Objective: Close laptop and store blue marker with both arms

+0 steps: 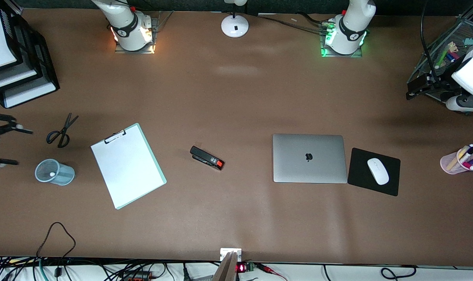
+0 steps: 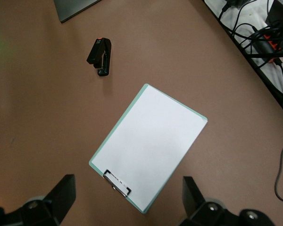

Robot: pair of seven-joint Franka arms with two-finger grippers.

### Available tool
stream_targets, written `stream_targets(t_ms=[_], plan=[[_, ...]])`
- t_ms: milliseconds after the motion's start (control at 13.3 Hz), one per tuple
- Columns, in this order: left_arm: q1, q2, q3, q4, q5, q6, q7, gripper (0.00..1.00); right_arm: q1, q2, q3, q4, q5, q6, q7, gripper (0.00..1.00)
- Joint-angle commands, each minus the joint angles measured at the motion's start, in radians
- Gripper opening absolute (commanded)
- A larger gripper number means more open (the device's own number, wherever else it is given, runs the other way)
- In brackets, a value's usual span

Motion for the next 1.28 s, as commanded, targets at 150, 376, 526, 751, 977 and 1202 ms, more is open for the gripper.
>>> stream_targets(t_ms=[150,376,526,751,977,1202], plan=[[0.005,0.014,0.003,0.042,-0.014,-0.015,0.014,1.0,0.088,-0.129,-0.007,-0.186,-0.111,0.096,0.241,1.0],[0.005,0.016,0.003,0.042,-0.014,-0.015,0.014,1.0,0.151,-0.232,-0.007,-0.353,-0.221,0.195,0.472,1.0],[0.005,0.016,0.003,0.042,-0.014,-0.015,0.014,1.0,0.199,-0.258,-0.007,-0.396,-0.271,0.196,0.669,1.0],[0.005,0.016,0.003,0.042,-0.014,-0.015,0.014,1.0,0.243,-0.266,-0.007,-0.421,-0.321,0.187,0.907,1.0],[0.005,0.016,0.003,0.042,-0.014,-0.015,0.012,1.0,0.243,-0.273,-0.007,-0.47,-0.354,0.189,1.079,1.0],[0.005,0.016,0.003,0.042,-0.014,-0.017,0.012,1.0,0.245,-0.312,-0.007,-0.528,-0.456,0.184,1.233,1.0]])
